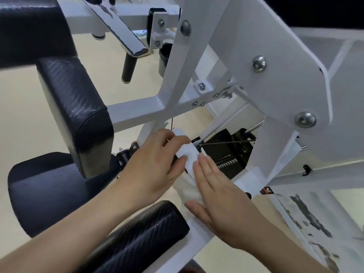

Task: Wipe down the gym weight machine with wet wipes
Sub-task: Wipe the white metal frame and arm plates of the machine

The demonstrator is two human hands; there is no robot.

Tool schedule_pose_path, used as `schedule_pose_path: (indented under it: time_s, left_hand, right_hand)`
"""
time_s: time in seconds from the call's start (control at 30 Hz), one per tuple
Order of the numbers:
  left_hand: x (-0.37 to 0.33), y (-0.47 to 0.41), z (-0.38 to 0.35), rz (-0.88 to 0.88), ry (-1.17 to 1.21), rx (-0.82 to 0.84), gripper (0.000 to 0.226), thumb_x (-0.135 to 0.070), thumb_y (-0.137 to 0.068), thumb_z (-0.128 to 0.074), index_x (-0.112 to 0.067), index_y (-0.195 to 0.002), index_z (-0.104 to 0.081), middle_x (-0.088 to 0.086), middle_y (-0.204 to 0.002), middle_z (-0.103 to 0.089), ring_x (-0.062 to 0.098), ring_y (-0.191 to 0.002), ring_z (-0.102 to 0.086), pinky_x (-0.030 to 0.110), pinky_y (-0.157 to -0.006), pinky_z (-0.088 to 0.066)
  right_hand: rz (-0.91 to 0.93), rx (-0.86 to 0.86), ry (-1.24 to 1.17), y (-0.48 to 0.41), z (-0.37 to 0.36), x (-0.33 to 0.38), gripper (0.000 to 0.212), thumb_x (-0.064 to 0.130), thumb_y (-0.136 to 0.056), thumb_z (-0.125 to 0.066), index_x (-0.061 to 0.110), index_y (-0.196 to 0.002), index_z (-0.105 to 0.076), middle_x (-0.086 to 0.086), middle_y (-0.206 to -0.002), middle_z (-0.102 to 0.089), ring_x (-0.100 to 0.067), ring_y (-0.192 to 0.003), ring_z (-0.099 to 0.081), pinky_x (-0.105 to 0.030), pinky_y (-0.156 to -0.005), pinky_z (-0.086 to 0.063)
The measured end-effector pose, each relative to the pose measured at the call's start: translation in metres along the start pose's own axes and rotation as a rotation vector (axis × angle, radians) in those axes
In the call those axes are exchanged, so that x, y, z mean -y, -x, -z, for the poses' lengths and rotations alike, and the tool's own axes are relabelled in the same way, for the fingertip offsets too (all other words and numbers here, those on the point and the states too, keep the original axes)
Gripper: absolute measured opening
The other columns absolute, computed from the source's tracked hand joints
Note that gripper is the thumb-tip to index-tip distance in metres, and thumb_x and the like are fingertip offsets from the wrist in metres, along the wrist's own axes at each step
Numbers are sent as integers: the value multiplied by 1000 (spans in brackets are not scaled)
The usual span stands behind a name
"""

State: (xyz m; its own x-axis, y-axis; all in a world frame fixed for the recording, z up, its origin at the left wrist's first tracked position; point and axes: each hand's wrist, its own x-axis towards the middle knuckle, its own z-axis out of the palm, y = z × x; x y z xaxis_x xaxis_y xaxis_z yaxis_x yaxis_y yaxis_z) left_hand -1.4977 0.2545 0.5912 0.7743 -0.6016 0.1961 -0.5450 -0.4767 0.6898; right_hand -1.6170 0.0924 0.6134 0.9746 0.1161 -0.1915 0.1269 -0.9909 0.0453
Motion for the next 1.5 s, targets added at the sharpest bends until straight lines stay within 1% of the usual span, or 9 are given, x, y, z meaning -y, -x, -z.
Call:
schedule_pose_path:
  time_s: [0.2,0.4,0.57,0.73,0.93,1.0,1.2,1.37,1.5]
  left_hand:
    - [1,-7,1,-34,-42,-85,34,-32,-90,-44,-21,-114,-65,-3,-109,-56,16,-96,-52,33,-74,-49]
    - [-10,-4,-16,-357,-232,248,43,-38,-92,-41,-24,-130,-56,0,-127,-61,23,-113,-59,46,-104,-45]
    - [-4,-19,-20,-321,-162,284,38,-43,-84,-59,-30,-120,-65,6,-137,-55,22,-127,-45,45,-109,-28]
    - [-2,-46,-16,-268,-275,130,15,-31,-75,-80,-28,-88,-72,0,-107,-61,27,-100,-55,36,-83,-31]
    - [-31,-41,-8,-388,-91,138,28,-44,-85,-55,-23,-76,-72,-10,-67,-58,11,-60,-53,23,-54,-41]
    - [-33,-19,-16,-498,-169,197,35,-43,-89,-46,-24,-77,-73,-8,-78,-65,15,-74,-62,25,-57,-48]
    - [20,-17,-4,-548,-123,330,35,-37,-91,-47,-26,-114,-71,-7,-127,-65,9,-121,-54,29,-104,-42]
    - [33,-43,7,-406,-247,259,41,-33,-94,-39,-17,-119,-67,-3,-129,-64,15,-124,-55,32,-106,-40]
    - [12,-42,-9,-444,-402,443,61,-44,-97,-17,-18,-145,-43,-2,-151,-43,16,-142,-35,39,-116,-19]
  right_hand:
    - [-58,33,-202,-83,3,21,80,51,-95,-34,14,-157,1,-7,-163,14,-18,-149,17,-41,-123,-3]
    - [-185,7,-118,0,-10,12,68,47,-101,-22,3,-152,-28,-16,-159,-23,-27,-149,-18,-44,-113,-35]
    - [-344,-147,-79,31,-8,17,56,38,-100,-28,5,-135,-56,-11,-141,-55,-22,-129,-54,-39,-95,-53]
    - [-466,-248,-84,37,-10,26,47,26,-92,-38,8,-126,-65,-9,-139,-57,-26,-125,-57,-41,-92,-53]
    - [-503,-218,-60,37,-9,39,48,34,-94,-37,13,-128,-64,-4,-136,-60,-25,-128,-53,-36,-97,-36]
    - [-502,-230,-48,40,-7,43,45,31,-90,-41,12,-121,-68,-5,-130,-63,-25,-120,-56,-36,-93,-40]
    - [-451,-243,-72,42,-3,47,47,36,-87,-44,14,-123,-65,-3,-121,-59,-26,-111,-55,-40,-91,-37]
    - [-359,-209,-210,-12,-7,47,63,43,-92,-34,5,-140,-49,-14,-148,-45,-30,-139,-40,-46,-111,-36]
    - [-357,-168,-65,-6,-8,37,52,32,-92,-40,5,-132,-59,-14,-141,-53,-24,-131,-52,-44,-107,-41]
